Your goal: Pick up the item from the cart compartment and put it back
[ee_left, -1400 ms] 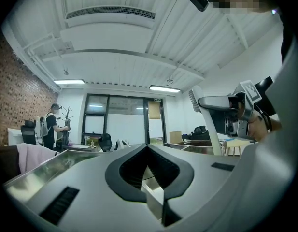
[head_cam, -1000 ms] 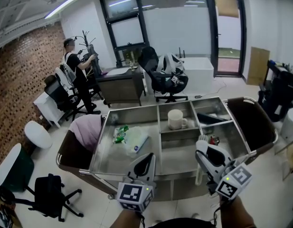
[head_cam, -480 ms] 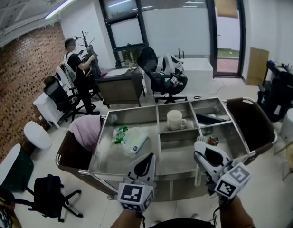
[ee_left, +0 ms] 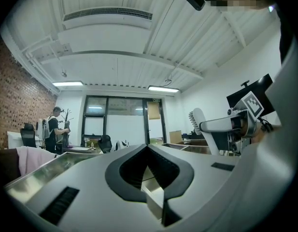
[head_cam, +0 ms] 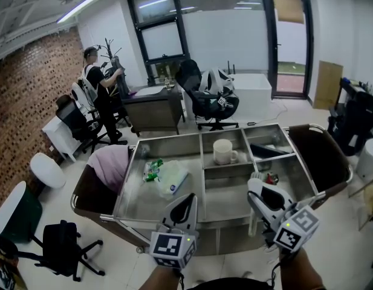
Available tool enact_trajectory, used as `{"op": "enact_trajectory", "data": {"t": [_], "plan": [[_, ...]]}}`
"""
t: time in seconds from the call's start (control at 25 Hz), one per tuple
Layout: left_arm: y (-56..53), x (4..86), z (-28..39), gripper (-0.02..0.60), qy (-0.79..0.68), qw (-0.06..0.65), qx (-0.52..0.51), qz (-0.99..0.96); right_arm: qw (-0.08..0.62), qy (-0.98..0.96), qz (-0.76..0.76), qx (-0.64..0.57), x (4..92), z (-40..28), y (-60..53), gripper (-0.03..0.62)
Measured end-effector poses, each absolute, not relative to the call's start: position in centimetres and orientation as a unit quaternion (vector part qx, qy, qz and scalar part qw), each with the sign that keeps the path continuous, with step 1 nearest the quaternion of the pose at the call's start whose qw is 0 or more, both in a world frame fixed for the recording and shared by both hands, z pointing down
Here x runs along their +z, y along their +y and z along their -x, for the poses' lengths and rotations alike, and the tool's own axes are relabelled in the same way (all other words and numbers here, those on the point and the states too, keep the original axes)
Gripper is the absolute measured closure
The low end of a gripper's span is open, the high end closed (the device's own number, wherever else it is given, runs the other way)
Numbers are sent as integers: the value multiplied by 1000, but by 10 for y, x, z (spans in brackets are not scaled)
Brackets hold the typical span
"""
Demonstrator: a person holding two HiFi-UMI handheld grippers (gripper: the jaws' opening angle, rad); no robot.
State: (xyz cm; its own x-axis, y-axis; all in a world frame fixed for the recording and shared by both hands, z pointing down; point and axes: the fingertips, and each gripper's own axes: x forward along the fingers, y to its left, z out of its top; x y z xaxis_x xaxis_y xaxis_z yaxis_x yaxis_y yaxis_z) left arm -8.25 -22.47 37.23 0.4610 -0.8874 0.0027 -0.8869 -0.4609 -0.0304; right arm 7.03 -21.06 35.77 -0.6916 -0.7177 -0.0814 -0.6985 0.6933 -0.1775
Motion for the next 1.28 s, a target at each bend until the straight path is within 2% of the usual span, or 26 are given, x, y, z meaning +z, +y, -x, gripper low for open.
{"op": "enact_trajectory", "data": {"t": [0.68, 1.28], "plan": [[-222, 371, 86, 581, 521, 15, -3, 854, 67, 918, 386, -63, 353, -70, -209, 453], [-222, 375, 87, 581, 526, 15, -7, 850, 90, 916, 389, -38, 317, -70, -241, 451]]}}
